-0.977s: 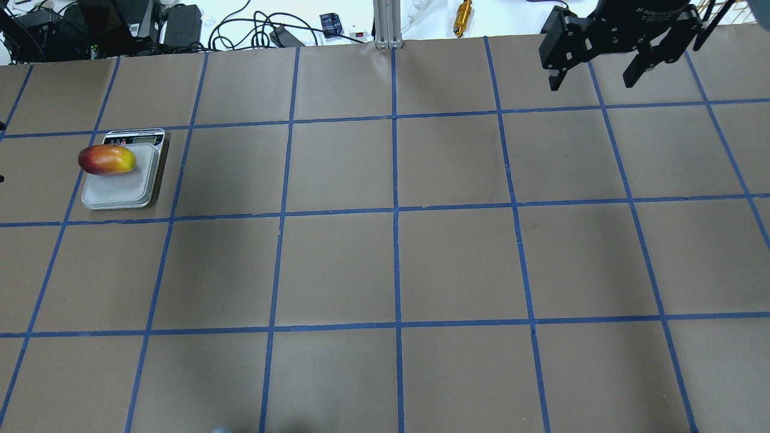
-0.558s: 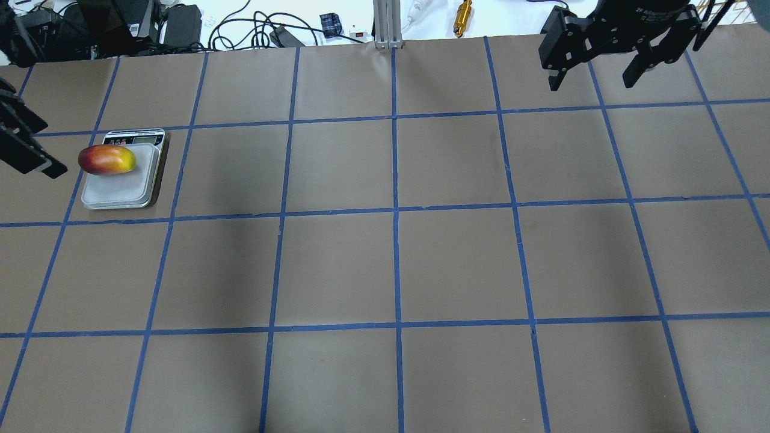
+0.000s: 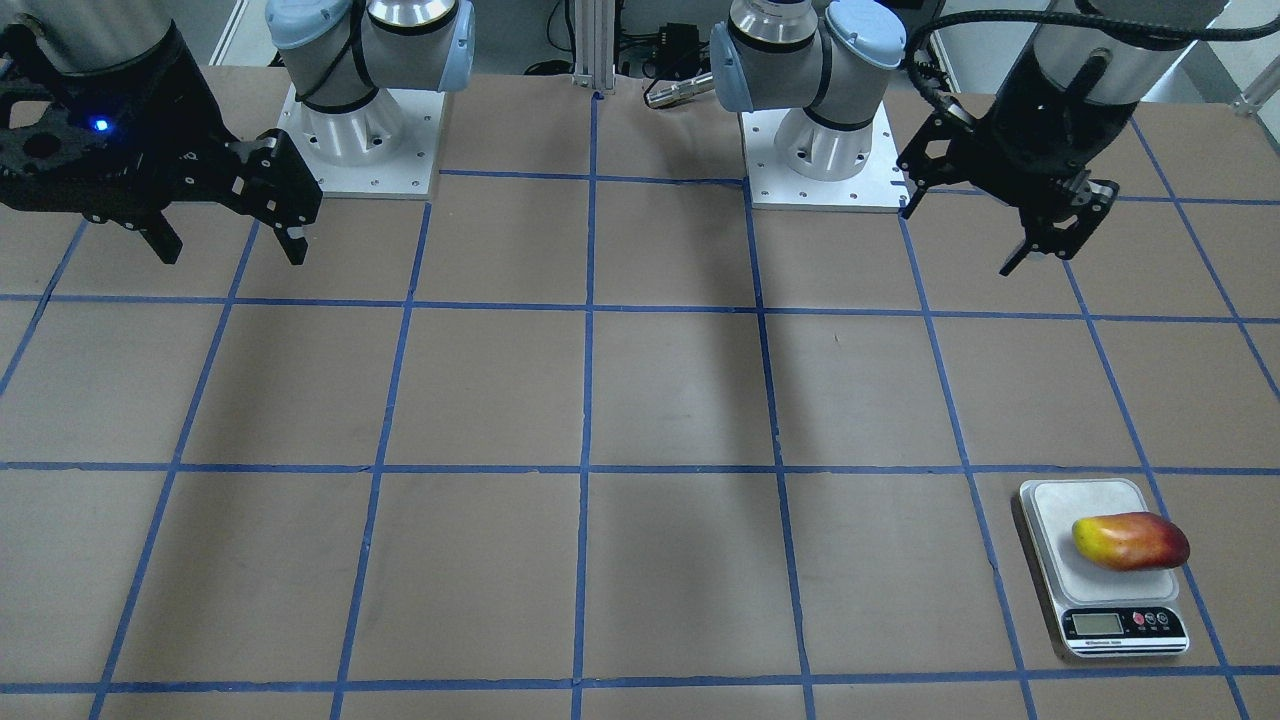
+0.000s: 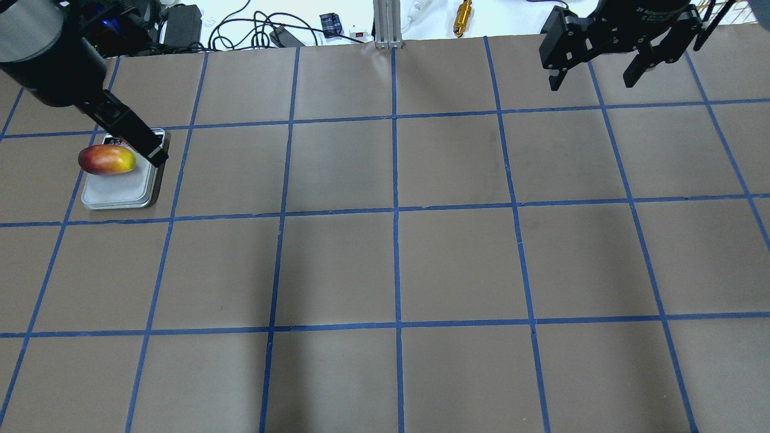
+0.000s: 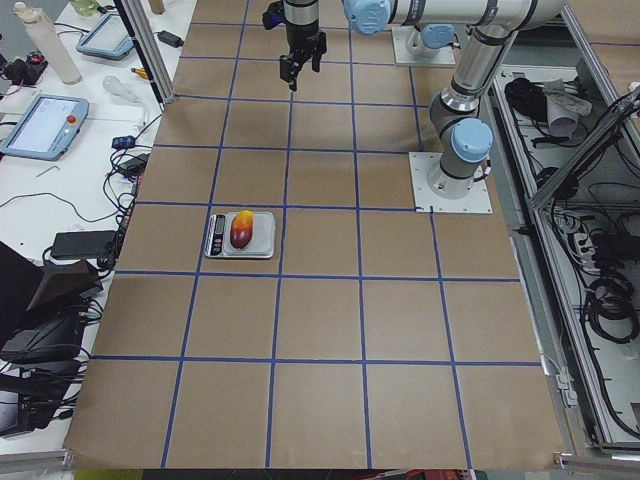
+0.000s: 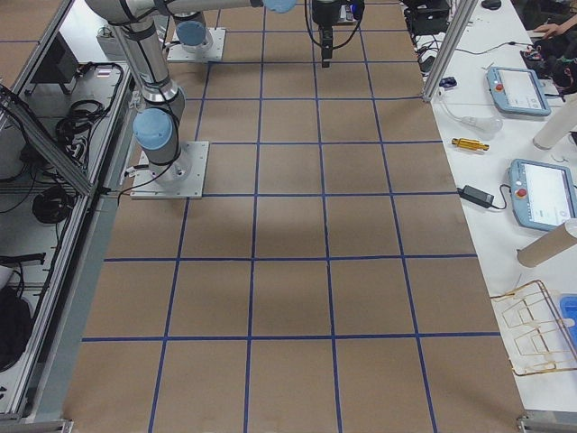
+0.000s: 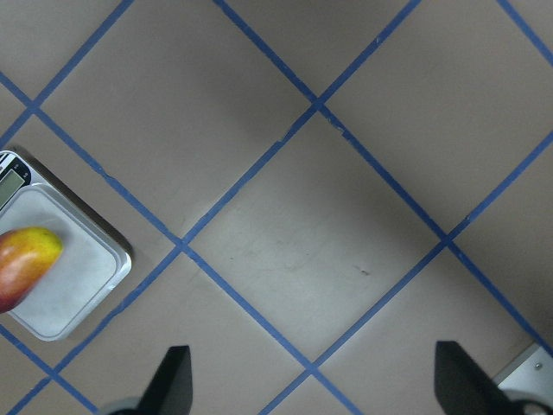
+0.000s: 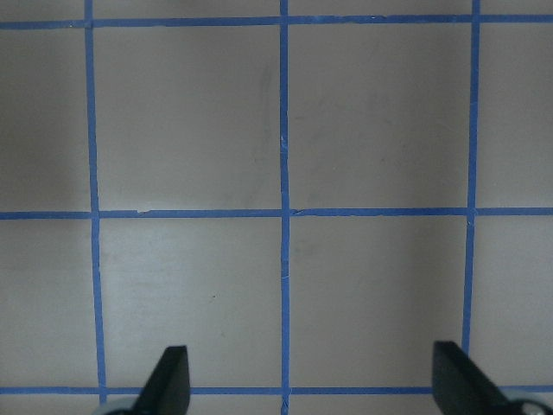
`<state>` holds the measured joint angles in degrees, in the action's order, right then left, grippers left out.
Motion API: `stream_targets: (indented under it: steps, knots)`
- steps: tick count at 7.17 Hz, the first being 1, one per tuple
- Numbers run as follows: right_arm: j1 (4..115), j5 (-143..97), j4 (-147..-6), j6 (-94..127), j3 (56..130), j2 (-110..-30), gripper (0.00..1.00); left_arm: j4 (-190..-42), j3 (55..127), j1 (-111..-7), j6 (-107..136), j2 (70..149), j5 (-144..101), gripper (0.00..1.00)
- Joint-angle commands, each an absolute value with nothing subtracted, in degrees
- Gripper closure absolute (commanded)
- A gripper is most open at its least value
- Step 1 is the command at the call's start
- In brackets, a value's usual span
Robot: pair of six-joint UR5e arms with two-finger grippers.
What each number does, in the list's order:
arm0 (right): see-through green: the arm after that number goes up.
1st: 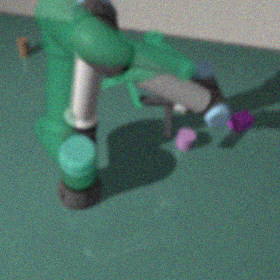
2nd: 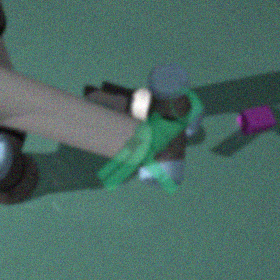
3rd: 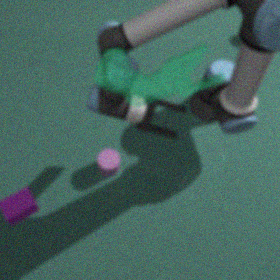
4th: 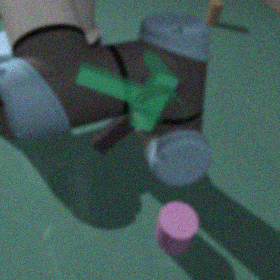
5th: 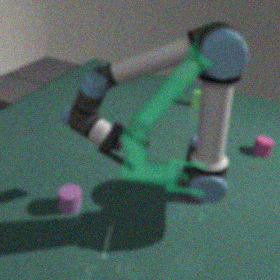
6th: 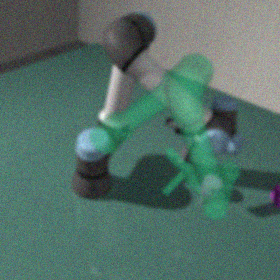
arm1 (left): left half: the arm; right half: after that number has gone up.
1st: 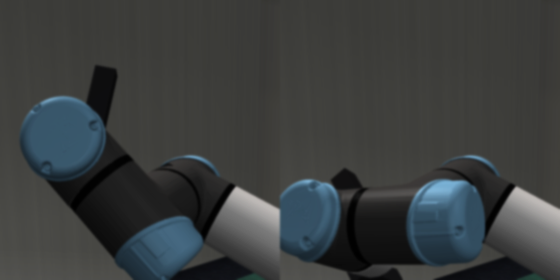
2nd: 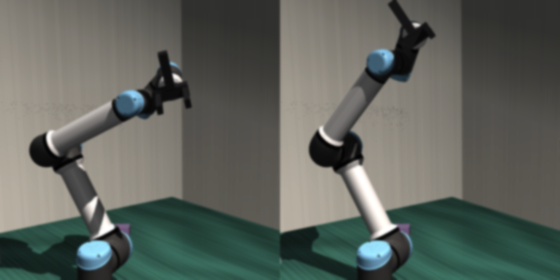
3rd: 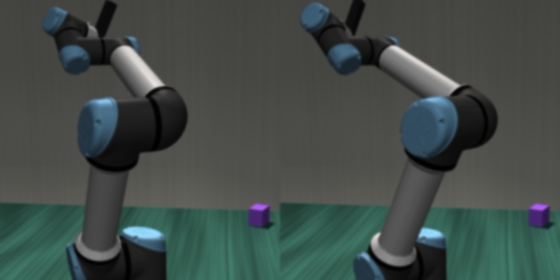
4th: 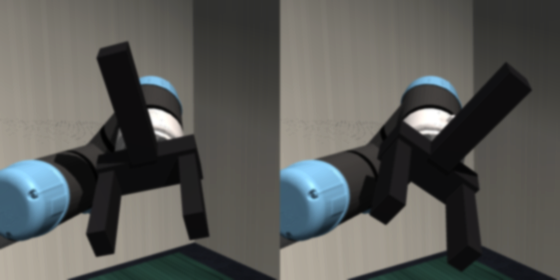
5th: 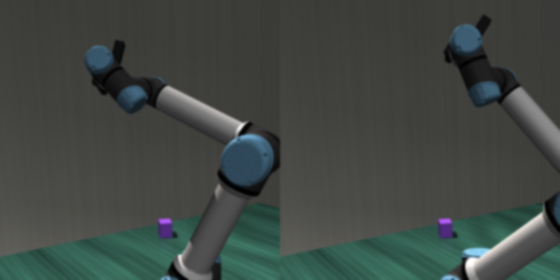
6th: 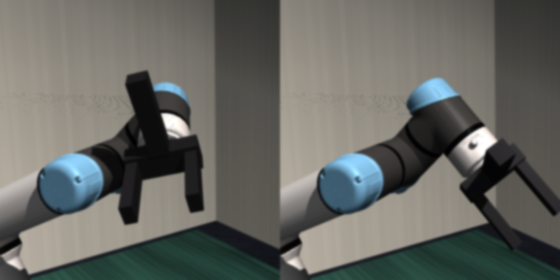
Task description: Weigh mango
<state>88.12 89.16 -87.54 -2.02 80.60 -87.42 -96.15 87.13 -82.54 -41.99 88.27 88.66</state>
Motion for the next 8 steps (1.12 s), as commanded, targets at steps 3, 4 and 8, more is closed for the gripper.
stream_targets:
  steps: [3,4,8]
  knots:
    - [88.15,89.21,-87.54,-2.02,80.6,-87.45,0.0,-93.62,86.84,-89.29,-8.94,89.73,88.24,0.0]
    - [88.15,89.12,-87.54,-2.02,80.6,-87.36,0.0,-93.6,86.57,-90.51,-6.09,89.82,88.5,0.0]
    - [88.15,89.12,-87.54,-2.02,80.6,-87.45,0.0,-92.37,86.31,-92.11,2.2,90.53,88.77,0.0]
